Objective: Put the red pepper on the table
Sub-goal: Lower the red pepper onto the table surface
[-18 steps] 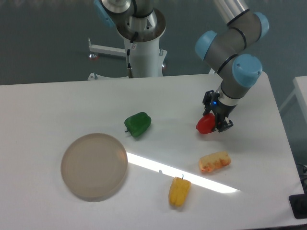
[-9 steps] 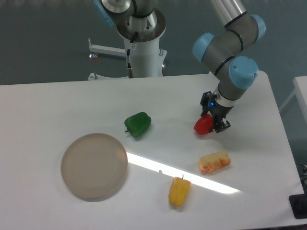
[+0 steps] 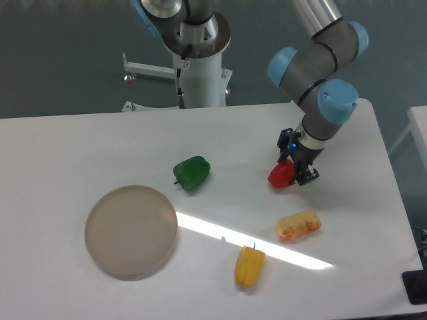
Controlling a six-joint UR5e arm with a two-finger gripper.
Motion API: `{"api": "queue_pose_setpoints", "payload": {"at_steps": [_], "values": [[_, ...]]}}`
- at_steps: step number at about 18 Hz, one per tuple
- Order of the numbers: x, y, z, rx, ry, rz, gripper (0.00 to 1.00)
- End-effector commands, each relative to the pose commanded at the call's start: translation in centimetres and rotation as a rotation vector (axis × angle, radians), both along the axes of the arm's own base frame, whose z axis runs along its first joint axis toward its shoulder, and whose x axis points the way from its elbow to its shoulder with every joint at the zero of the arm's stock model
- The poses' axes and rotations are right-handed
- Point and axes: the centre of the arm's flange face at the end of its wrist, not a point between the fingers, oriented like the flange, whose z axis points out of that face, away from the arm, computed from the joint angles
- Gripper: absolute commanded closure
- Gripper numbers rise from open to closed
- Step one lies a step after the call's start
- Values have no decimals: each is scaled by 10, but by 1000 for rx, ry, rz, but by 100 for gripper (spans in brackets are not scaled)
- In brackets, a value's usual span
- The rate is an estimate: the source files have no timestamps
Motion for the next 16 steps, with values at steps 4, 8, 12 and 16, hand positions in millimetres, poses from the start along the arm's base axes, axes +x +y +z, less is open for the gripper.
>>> {"api": "queue_pose_setpoints", "payload": {"at_steps": [4, 8, 12, 16], "values": [[1, 0, -1, -1, -1, 2, 40], [1, 0, -2, -2, -3, 0, 39], [4, 4, -3, 2, 3, -5, 39], [4, 4, -4, 1, 2, -5, 32]]}}
